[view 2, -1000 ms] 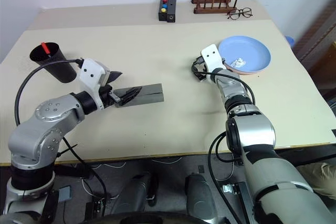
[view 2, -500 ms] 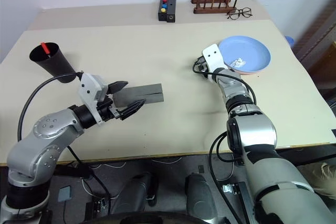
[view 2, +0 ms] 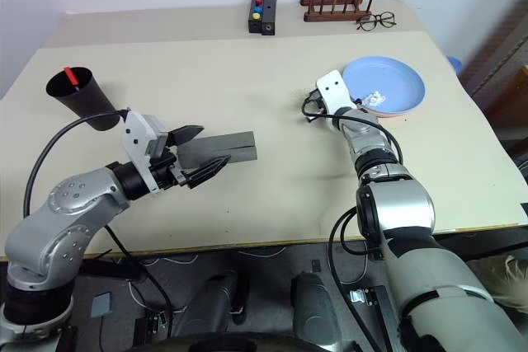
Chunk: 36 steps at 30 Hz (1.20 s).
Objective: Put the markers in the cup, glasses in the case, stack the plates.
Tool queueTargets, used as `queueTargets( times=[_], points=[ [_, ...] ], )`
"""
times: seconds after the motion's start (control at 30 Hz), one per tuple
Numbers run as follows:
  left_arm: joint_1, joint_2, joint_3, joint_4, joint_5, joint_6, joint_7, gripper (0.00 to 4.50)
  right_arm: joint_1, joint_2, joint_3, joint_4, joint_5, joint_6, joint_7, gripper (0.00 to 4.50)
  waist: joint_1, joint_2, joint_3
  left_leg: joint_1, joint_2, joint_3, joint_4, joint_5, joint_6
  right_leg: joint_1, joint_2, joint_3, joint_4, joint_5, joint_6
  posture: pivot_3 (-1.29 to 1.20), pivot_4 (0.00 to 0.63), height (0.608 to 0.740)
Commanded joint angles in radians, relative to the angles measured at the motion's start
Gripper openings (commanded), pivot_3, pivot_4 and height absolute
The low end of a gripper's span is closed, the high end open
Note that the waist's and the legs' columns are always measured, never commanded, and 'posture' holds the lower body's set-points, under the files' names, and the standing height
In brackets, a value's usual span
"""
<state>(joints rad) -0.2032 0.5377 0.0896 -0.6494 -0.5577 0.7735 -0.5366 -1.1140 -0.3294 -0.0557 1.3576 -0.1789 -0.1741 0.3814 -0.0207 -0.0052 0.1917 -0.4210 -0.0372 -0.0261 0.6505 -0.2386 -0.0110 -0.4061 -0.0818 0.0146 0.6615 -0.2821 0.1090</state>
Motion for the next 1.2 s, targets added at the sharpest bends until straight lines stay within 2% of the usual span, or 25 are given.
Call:
queueTargets(
  times=[0.03, 0.1, 0.13, 0.2, 0.27, 0.33, 0.37, 0.43, 0.5, 0.9, 1.0, 1.17, 1.2],
  points=[
    [-0.02, -0.004, -0.008, -0.018, -0.014, -0.015, 0.004, 4.5, -0.014, -0.017, -0.011, -0.012, 0.009, 0.002, 0.005, 0.04, 0.0, 0.0, 0.0, 0.0, 0.0, 0.0, 0.0, 0.0, 0.0, 0.0, 0.0, 0.0, 0.0, 0.0, 0.0, 0.0, 0.15, 0.74],
    [-0.021, -0.005, -0.011, -0.017, -0.014, -0.015, 0.005, 4.5, -0.014, -0.018, -0.011, -0.013, 0.009, 0.002, 0.006, 0.04, 0.0, 0.0, 0.0, 0.0, 0.0, 0.0, 0.0, 0.0, 0.0, 0.0, 0.0, 0.0, 0.0, 0.0, 0.0, 0.0, 0.15, 0.74],
    [-0.021, -0.005, -0.012, -0.016, -0.013, -0.017, 0.005, 4.5, -0.014, -0.019, -0.009, -0.013, 0.007, 0.001, 0.003, 0.27, 0.0, 0.0, 0.0, 0.0, 0.0, 0.0, 0.0, 0.0, 0.0, 0.0, 0.0, 0.0, 0.0, 0.0, 0.0, 0.0, 0.15, 0.74],
    [-0.022, -0.006, -0.014, -0.014, -0.011, -0.018, 0.007, 4.5, -0.014, -0.02, -0.012, -0.013, 0.008, -0.002, -0.005, 0.93, 0.0, 0.0, 0.0, 0.0, 0.0, 0.0, 0.0, 0.0, 0.0, 0.0, 0.0, 0.0, 0.0, 0.0, 0.0, 0.0, 0.15, 0.74],
    [-0.024, -0.007, -0.018, -0.012, -0.01, -0.02, 0.01, 4.5, -0.015, -0.019, -0.02, -0.014, 0.016, -0.001, 0.001, 1.84, 0.0, 0.0, 0.0, 0.0, 0.0, 0.0, 0.0, 0.0, 0.0, 0.0, 0.0, 0.0, 0.0, 0.0, 0.0, 0.0, 0.15, 0.74],
    [-0.025, -0.007, -0.022, -0.011, -0.008, -0.022, 0.012, 4.5, -0.016, -0.019, -0.022, -0.014, 0.019, 0.001, 0.01, 1.84, 0.0, 0.0, 0.0, 0.0, 0.0, 0.0, 0.0, 0.0, 0.0, 0.0, 0.0, 0.0, 0.0, 0.0, 0.0, 0.0, 0.15, 0.74],
    [-0.026, -0.007, -0.023, -0.01, -0.008, -0.023, 0.012, 4.5, -0.016, -0.02, -0.021, -0.014, 0.017, -0.002, 0.003, 2.2, 0.0, 0.0, 0.0, 0.0, 0.0, 0.0, 0.0, 0.0, 0.0, 0.0, 0.0, 0.0, 0.0, 0.0, 0.0, 0.0, 0.15, 0.74],
    [-0.026, -0.008, -0.024, -0.01, -0.009, -0.023, 0.013, 4.5, -0.016, -0.021, -0.022, -0.015, 0.015, -0.005, -0.009, 2.58, 0.0, 0.0, 0.0, 0.0, 0.0, 0.0, 0.0, 0.0, 0.0, 0.0, 0.0, 0.0, 0.0, 0.0, 0.0, 0.0, 0.15, 0.74],
    [-0.026, -0.008, -0.025, -0.009, -0.009, -0.025, 0.014, 4.5, -0.015, -0.021, -0.024, -0.015, 0.017, -0.004, -0.012, 3.5, 0.0, 0.0, 0.0, 0.0, 0.0, 0.0, 0.0, 0.0, 0.0, 0.0, 0.0, 0.0, 0.0, 0.0, 0.0, 0.0, 0.15, 0.74],
    [-0.031, -0.011, -0.025, -0.008, -0.011, -0.023, 0.021, 4.5, -0.006, -0.025, -0.022, -0.012, 0.015, 0.013, -0.011, 3.5, 0.0, 0.0, 0.0, 0.0, 0.0, 0.0, 0.0, 0.0, 0.0, 0.0, 0.0, 0.0, 0.0, 0.0, 0.0, 0.0, 0.15, 0.74],
    [-0.031, -0.011, -0.024, -0.012, -0.013, -0.02, 0.023, 4.5, -0.006, -0.023, -0.023, -0.012, 0.017, 0.015, -0.007, 2.62, 0.0, 0.0, 0.0, 0.0, 0.0, 0.0, 0.0, 0.0, 0.0, 0.0, 0.0, 0.0, 0.0, 0.0, 0.0, 0.0, 0.15, 0.74],
    [-0.037, -0.014, -0.025, -0.014, -0.016, -0.017, 0.028, 4.5, -0.006, -0.023, -0.024, -0.012, 0.016, 0.017, -0.006, 0.04, 0.0, 0.0, 0.0, 0.0, 0.0, 0.0, 0.0, 0.0, 0.0, 0.0, 0.0, 0.0, 0.0, 0.0, 0.0, 0.0, 0.15, 0.74],
    [-0.039, -0.014, -0.026, -0.013, -0.016, -0.016, 0.029, 4.5, -0.007, -0.023, -0.023, -0.012, 0.016, 0.017, -0.006, 0.04, 0.0, 0.0, 0.0, 0.0, 0.0, 0.0, 0.0, 0.0, 0.0, 0.0, 0.0, 0.0, 0.0, 0.0, 0.0, 0.0, 0.15, 0.74]
  ],
)
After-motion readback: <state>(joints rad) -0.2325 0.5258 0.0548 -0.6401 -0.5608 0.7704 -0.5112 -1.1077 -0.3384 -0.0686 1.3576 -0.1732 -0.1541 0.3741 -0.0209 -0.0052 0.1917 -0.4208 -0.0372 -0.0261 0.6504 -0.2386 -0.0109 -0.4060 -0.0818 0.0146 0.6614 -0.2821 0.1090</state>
